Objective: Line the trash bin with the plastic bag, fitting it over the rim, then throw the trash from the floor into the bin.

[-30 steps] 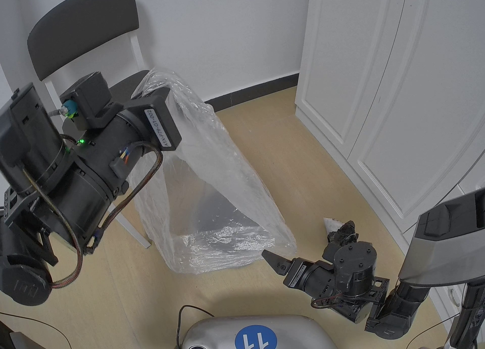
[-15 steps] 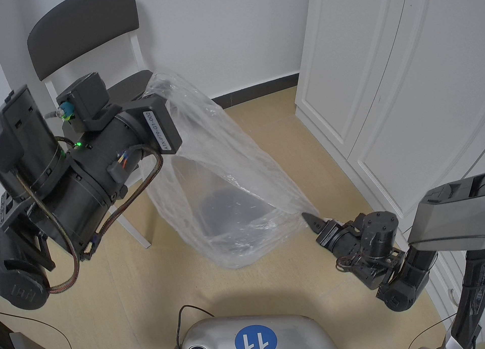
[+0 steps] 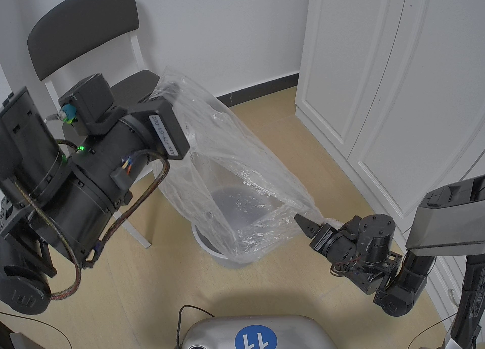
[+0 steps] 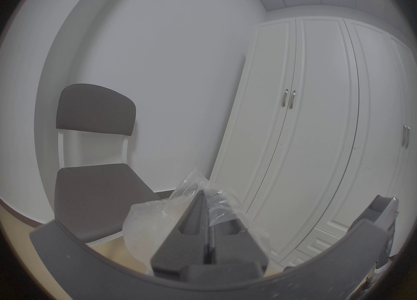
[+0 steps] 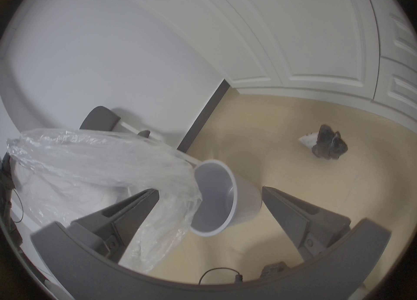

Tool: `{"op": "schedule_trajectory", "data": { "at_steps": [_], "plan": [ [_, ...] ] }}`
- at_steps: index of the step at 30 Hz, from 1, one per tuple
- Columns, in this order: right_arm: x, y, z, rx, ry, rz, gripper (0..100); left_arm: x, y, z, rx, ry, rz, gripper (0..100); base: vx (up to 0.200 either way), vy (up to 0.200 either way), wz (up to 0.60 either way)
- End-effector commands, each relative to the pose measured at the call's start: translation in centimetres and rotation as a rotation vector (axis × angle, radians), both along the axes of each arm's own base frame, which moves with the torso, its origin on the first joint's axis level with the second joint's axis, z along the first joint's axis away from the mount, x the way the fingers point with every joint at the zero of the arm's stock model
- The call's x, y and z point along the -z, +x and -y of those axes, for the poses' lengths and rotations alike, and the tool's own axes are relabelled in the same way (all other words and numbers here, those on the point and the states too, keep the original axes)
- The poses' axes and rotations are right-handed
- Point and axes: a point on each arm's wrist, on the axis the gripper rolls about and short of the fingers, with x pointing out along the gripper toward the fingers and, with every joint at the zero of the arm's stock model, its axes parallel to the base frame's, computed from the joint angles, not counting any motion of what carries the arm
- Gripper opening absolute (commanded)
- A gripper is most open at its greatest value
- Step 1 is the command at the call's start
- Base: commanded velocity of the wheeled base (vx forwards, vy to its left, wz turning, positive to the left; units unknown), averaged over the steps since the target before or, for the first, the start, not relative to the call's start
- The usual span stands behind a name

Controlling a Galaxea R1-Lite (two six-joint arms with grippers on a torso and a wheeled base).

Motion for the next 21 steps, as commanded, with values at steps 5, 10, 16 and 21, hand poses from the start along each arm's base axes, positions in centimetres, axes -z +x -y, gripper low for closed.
{"op": "schedule_trajectory", "data": {
  "at_steps": [5, 10, 16, 21],
  "plan": [
    [2.0, -0.8, -1.7, -0.050, -0.007, -0.049, 100, 0.0, -0.3, 0.3, 0.014, 0.000, -0.001, 0, 0.000, 0.000, 0.00],
    [2.2, -0.8, -2.8, -0.070, 0.040, -0.056, 100, -0.1, -0.6, 0.3, 0.023, -0.003, 0.002, 0, 0.000, 0.000, 0.00],
    [2.4, -0.6, -4.2, -0.091, 0.063, -0.044, 100, -0.3, -0.7, 0.2, 0.024, -0.009, 0.007, 0, 0.000, 0.000, 0.00],
    [2.4, -1.4, -5.3, -0.128, 0.063, -0.042, 100, -0.4, -0.8, 0.1, 0.024, -0.013, 0.010, 0, 0.000, 0.000, 0.00]
  ]
}}
